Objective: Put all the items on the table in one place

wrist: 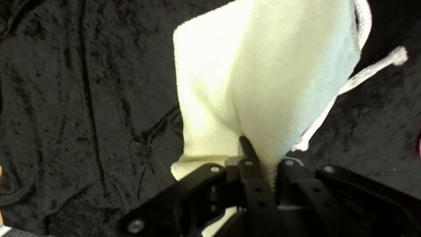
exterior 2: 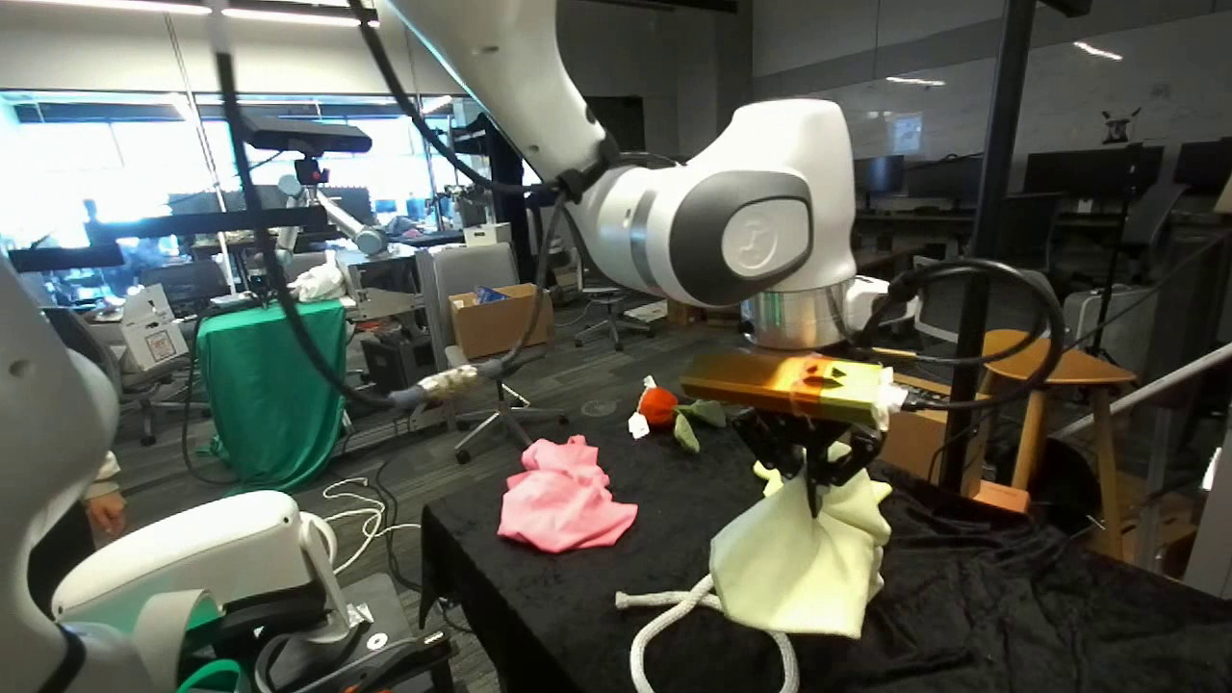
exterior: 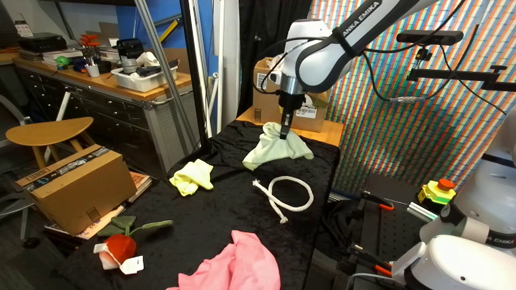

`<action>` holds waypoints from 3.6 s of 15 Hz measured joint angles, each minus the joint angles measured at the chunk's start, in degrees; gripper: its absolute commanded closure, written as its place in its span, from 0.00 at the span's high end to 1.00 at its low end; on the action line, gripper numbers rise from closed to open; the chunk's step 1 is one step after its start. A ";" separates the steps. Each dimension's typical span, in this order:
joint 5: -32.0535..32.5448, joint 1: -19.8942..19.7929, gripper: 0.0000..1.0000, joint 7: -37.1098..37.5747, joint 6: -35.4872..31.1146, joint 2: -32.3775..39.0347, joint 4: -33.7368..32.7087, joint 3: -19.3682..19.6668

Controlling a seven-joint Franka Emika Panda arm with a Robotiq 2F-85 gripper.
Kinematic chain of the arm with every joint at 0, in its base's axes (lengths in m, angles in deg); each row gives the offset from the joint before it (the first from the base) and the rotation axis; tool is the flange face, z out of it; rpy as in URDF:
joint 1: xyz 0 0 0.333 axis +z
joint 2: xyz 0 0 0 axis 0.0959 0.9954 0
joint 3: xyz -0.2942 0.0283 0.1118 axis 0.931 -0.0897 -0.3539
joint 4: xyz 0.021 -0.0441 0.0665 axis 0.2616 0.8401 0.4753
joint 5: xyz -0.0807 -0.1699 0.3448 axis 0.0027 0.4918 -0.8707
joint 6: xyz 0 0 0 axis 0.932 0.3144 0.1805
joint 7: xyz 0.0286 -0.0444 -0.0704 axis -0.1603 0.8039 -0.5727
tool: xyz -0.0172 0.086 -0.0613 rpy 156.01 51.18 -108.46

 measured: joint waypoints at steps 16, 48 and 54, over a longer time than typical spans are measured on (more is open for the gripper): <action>2.84 13.51 0.54 -0.27 4.19 -25.83 19.47 -0.20; 26.11 24.85 1.00 18.03 24.57 13.19 -28.75 -15.50; 23.73 30.22 1.00 21.23 28.79 23.42 -42.18 -15.13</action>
